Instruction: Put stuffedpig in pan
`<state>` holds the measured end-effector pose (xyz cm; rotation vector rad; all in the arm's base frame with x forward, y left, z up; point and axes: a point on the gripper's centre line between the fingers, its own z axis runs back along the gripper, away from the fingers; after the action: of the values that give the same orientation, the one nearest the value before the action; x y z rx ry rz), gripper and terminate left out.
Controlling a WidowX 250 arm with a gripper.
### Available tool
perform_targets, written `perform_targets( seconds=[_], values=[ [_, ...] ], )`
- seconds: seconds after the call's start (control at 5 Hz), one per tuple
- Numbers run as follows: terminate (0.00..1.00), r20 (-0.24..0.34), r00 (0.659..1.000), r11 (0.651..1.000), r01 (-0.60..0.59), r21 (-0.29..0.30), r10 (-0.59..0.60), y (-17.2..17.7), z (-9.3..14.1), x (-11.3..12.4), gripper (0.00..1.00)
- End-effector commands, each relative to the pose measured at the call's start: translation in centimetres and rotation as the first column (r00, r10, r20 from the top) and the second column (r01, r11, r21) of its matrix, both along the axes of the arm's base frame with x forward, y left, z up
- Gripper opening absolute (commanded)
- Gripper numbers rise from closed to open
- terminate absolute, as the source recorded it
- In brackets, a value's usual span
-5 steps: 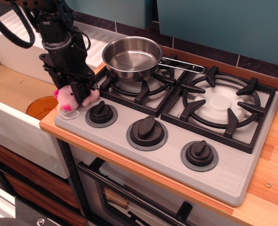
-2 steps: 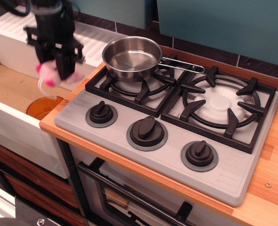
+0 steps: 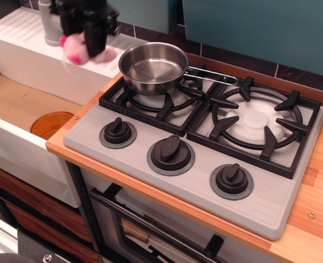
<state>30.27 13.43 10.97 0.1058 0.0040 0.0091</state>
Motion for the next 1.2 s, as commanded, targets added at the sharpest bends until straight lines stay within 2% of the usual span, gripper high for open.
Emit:
perform_targets(
  seconds=[0.0, 0.4, 0.8, 1.0],
  values=[
    [0.0, 0.033, 0.999, 1.0, -0.005, 0.006, 0.005, -1.1, 2.8, 2.6, 0.0],
    [0.0, 0.034, 0.999, 0.999, -0.022, -0.038, 0.023, -2.8, 3.0, 4.3, 0.0],
    [0.0, 0.05, 0.998, 0.996, -0.033, -0.078, 0.037, -4.5, 2.1, 4.8, 0.0],
    [0.0, 0.076, 0.997, 0.996, -0.005, -0.094, 0.012, -4.0, 1.9, 5.3, 1.0]
  ],
)
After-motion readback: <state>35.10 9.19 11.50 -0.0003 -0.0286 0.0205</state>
